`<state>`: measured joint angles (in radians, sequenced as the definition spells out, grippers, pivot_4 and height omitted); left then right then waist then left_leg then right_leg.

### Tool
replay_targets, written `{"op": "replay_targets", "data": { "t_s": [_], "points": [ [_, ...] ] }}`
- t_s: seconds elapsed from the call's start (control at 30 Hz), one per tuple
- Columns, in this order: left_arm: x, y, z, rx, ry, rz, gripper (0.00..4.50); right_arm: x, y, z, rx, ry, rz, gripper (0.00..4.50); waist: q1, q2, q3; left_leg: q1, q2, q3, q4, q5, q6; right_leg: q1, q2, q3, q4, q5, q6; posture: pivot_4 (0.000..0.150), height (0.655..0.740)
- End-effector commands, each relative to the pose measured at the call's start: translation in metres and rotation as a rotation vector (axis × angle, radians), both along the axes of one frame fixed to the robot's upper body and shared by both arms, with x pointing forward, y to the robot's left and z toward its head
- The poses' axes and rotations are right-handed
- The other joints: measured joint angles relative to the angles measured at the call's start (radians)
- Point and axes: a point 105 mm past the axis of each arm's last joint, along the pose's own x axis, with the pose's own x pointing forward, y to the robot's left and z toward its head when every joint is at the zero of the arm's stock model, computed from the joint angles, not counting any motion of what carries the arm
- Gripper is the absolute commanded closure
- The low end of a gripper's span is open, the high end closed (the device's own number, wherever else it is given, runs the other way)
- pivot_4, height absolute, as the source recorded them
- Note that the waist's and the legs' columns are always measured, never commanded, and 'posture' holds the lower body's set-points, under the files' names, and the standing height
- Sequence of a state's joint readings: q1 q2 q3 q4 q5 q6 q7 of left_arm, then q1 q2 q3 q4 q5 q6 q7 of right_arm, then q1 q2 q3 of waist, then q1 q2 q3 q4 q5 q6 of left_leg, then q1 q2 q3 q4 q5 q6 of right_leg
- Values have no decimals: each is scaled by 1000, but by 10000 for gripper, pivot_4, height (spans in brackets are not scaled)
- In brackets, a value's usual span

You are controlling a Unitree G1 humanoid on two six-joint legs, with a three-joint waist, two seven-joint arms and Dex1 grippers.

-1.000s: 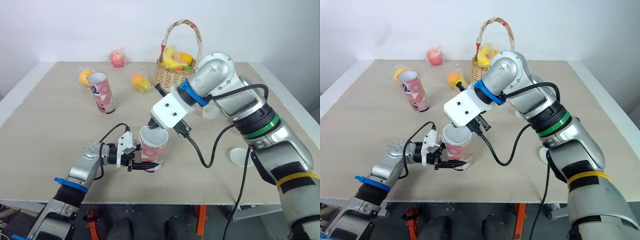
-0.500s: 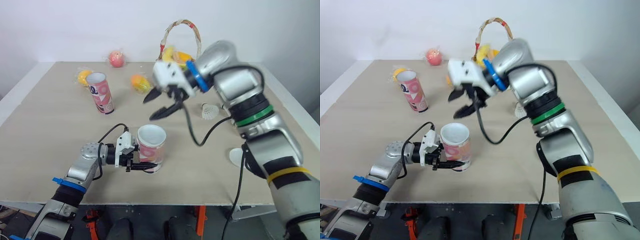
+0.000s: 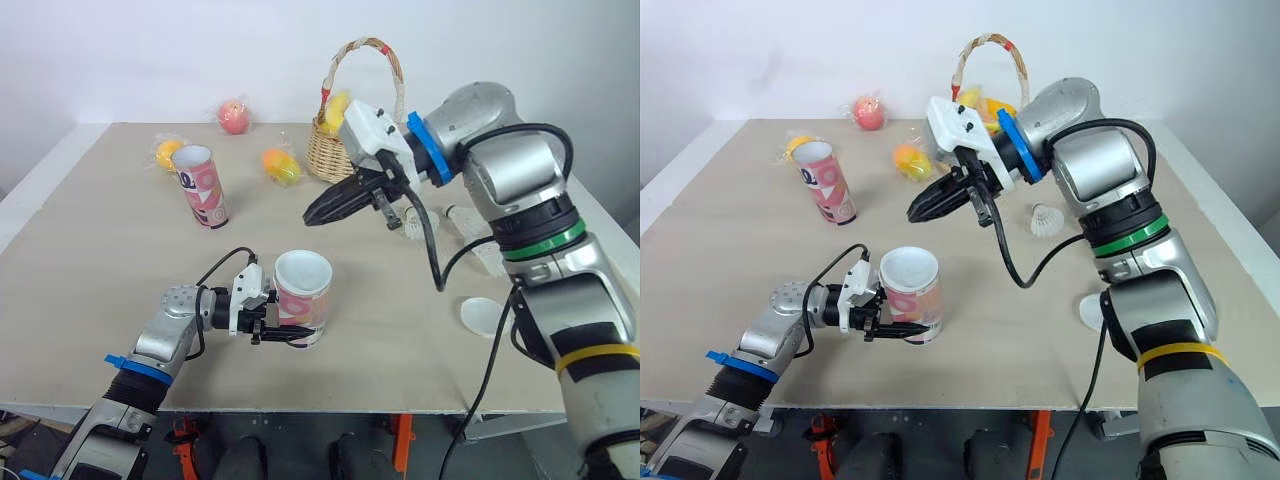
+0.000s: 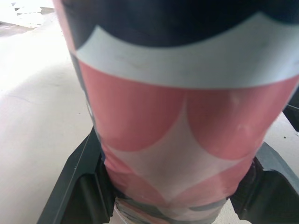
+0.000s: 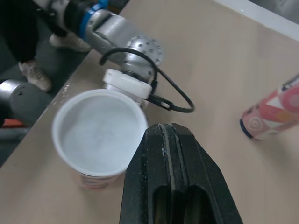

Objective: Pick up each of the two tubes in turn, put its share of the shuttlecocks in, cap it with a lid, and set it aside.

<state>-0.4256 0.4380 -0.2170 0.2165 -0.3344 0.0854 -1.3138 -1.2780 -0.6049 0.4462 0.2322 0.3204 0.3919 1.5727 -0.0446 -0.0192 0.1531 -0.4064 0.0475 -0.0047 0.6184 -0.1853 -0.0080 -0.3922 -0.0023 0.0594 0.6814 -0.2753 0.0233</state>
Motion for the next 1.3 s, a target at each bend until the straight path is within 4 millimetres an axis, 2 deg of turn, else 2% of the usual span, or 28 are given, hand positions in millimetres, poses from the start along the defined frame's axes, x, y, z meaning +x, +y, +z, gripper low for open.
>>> {"op": "replay_targets", "data": {
  "t_s": [0.03, 0.13, 0.33, 0.57, 0.7, 0.83, 0.97, 1.0, 1.07, 1.13, 1.2, 1.27, 1.3],
  "points": [
    [-8, 9, -34, 94, 124, 26, 18165, -18, 2, -14, -90, 28, 92, 44526, 0, 0, 0, 0, 0, 0, 0, 0, 0, 0, 0, 0, 0, 0, 0, 1500, 7400],
    [-8, 9, -34, 96, 124, 28, 18165, -24, 6, -24, -126, 40, 125, 44526, 0, 0, 0, 0, 0, 0, 0, 0, 0, 0, 0, 0, 0, 0, 0, 1500, 7400],
    [-10, 11, -34, 98, 126, 33, 18165, -23, 17, -41, -183, 36, 154, 44526, 0, 0, 0, 0, 0, 0, 0, 0, 0, 0, 0, 0, 0, 0, 0, 1500, 7400],
    [-13, 13, -34, 98, 133, 42, 18165, -23, 28, -45, -201, 26, 184, 44526, -2, 0, 0, 1, 3, 0, -1, -1, 0, -1, 3, -1, 0, -1, -2, 1500, 7400],
    [-14, 13, -34, 96, 136, 47, 18165, -16, 26, -58, -254, 0, 172, 44526, -2, 0, 0, 1, 3, 0, -1, -3, 1, 0, 4, 0, 0, -2, -3, 1500, 7400],
    [-15, 13, -34, 96, 139, 51, 18165, 0, 15, -87, -395, -104, 156, 44526, -2, 0, -4, 3, 4, 0, -1, -3, 1, 1, 4, 0, 0, -2, -3, 1500, 7400],
    [-14, 13, -33, 96, 142, 55, 18165, 11, 6, -106, -491, -192, 166, 44526, -3, -1, -7, 13, 5, 1, -1, -4, 0, 5, 4, 0, 0, -5, -10, 1500, 7400],
    [-14, 13, -33, 95, 142, 56, 18165, 11, 6, -106, -487, -191, 169, 44526, -3, -2, -8, 16, 5, 2, -2, -4, -1, 7, 4, 0, 0, -6, -11, 1500, 7400],
    [-14, 13, -33, 95, 143, 57, 18165, 9, 13, -93, -401, -150, 159, 44526, -3, -3, -12, 23, 7, 2, -2, -6, -3, 11, 4, 0, 0, -9, -13, 1500, 7400],
    [-14, 13, -33, 95, 143, 58, 18165, 1, 20, -67, -246, -66, 165, 44526, -3, -4, -14, 24, 9, 2, -2, -7, -5, 11, 1, 0, 0, -10, -14, 1500, 7400],
    [-14, 13, -33, 96, 143, 57, 18165, -4, 16, -45, -137, -15, 164, 44526, -2, -4, -14, 23, 11, 2, -2, -7, -5, 10, 0, 0, 0, -9, -15, 1500, 7400],
    [-15, 13, -33, 96, 142, 56, 18165, -2, 10, -35, -97, 7, 140, 44526, 0, -2, -12, 15, 10, 3, -2, -7, -5, 8, 0, -1, 0, -7, -16, 1500, 7400],
    [-15, 12, -33, 97, 140, 54, 18165, 1, 4, -29, -72, 15, 110, 41676, 0, -1, -12, 13, 8, 4, -2, -8, -5, 6, 2, -1, 0, -7, -16, 1500, 7400]
  ]
}}
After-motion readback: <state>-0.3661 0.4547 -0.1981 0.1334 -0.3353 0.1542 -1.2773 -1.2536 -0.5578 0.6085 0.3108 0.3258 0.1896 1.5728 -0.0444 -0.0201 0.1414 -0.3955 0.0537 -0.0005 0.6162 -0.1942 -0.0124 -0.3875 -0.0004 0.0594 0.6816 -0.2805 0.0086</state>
